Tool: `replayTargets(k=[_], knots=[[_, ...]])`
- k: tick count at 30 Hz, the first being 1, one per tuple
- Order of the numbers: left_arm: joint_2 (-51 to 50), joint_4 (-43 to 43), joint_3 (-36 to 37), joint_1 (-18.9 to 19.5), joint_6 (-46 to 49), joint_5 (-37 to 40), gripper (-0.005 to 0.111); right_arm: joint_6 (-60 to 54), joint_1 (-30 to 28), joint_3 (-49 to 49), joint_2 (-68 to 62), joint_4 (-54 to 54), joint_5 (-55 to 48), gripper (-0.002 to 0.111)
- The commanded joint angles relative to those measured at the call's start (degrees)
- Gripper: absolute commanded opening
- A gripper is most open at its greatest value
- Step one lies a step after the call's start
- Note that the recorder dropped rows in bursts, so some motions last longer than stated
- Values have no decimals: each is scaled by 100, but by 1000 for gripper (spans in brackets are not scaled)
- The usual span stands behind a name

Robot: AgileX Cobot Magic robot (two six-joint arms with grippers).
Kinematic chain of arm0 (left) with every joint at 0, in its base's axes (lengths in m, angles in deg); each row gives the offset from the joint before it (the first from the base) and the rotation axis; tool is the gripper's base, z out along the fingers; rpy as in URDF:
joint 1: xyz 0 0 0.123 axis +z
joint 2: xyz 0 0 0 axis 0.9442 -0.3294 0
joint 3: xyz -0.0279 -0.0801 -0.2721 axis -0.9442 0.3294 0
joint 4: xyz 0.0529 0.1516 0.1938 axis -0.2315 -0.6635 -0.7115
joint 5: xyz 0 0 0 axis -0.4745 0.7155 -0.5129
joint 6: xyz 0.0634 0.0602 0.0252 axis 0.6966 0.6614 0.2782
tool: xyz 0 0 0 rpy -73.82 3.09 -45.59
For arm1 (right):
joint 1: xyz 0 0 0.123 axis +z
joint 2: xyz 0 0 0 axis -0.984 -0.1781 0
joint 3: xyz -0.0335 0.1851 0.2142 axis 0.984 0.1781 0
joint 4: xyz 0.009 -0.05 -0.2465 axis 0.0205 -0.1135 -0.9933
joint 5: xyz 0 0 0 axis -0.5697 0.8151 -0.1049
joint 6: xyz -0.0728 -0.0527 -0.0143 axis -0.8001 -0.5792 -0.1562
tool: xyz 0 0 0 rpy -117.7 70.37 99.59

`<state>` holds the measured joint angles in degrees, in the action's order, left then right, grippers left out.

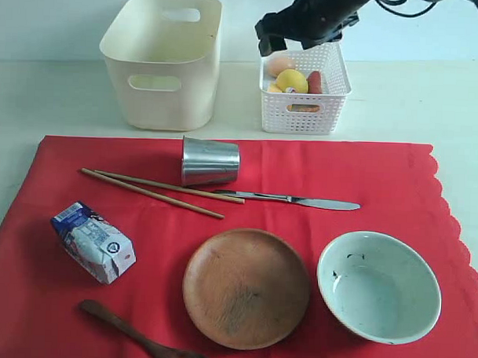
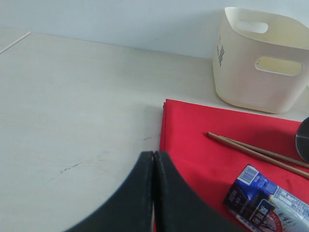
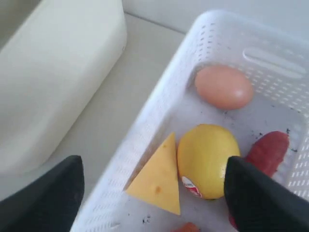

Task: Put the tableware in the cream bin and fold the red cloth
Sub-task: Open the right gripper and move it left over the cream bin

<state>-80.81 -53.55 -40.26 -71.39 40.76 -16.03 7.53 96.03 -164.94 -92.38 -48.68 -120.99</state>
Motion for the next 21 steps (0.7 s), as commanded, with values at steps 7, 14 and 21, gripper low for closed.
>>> replayTargets(k=[7, 14, 21], knots=[[33, -20, 14, 11, -5, -39, 0, 86, -7, -68, 781, -38, -806, 76], [33, -20, 14, 11, -5, -39, 0, 119, 4, -68, 1144, 49, -1534, 76], [33, -20, 14, 11, -5, -39, 0, 200, 12, -68, 1456, 287, -2161, 76]])
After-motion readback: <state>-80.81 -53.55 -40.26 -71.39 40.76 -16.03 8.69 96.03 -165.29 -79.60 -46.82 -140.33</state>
